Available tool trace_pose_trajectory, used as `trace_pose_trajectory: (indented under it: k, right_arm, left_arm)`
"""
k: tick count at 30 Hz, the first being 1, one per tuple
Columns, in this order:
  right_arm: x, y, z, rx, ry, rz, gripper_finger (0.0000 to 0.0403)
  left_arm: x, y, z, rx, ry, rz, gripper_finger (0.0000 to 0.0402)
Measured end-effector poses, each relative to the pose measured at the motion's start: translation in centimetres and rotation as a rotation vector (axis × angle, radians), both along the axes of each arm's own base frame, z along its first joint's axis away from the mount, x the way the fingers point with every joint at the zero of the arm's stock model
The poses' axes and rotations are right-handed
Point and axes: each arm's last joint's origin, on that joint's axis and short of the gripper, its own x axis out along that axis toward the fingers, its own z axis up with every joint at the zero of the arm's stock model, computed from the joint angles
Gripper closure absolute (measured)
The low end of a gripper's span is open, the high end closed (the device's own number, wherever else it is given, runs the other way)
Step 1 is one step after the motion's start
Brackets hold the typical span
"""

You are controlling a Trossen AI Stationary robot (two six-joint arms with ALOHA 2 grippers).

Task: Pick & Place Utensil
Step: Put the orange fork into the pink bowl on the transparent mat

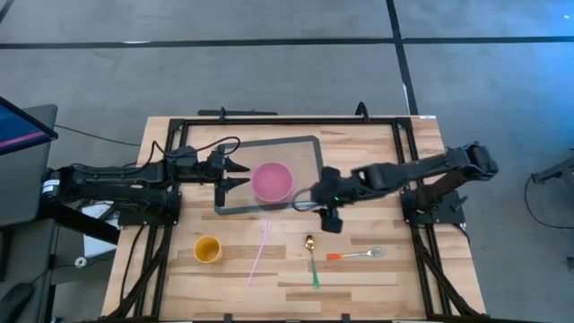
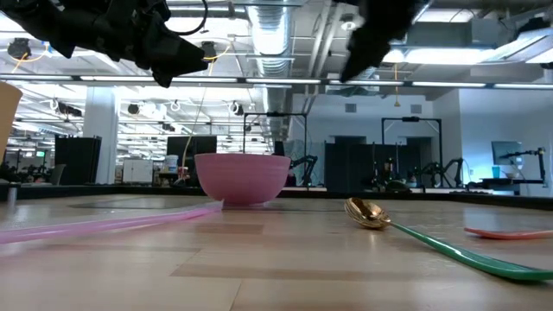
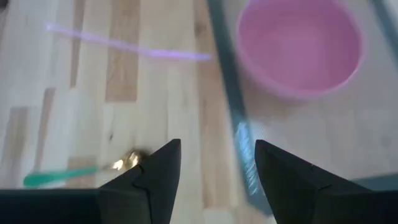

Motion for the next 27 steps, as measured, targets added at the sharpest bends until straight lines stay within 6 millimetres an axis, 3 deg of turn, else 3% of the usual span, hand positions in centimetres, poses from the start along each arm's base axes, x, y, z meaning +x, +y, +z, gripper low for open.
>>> trace_pose_trajectory:
  k: [8,14,20,27]
  right_arm:
    - [-4.5,1.8,-2.1,0.079,0.012,-0.017,0.0204]
    - [-7.3,3.7,-5.1,0.155,0.047,-0.034,0.0213]
    - [-9.2,6.4,-7.4,0.192,0.098,0.026,0.0225]
    - [-10.5,9.0,-8.4,0.265,0.113,0.029,0.0234]
  left_arm:
    - [0.0,0.0,0.0,0.002,-0.001,0.000,0.0247]
    - [0.0,0.0,0.1,0.003,-0.005,0.000,0.0247]
    - [0.0,0.0,0.1,0.004,-0.007,0.000,0.0247]
    - [0.0,0.0,0.1,0.005,-0.012,0.013,0.0247]
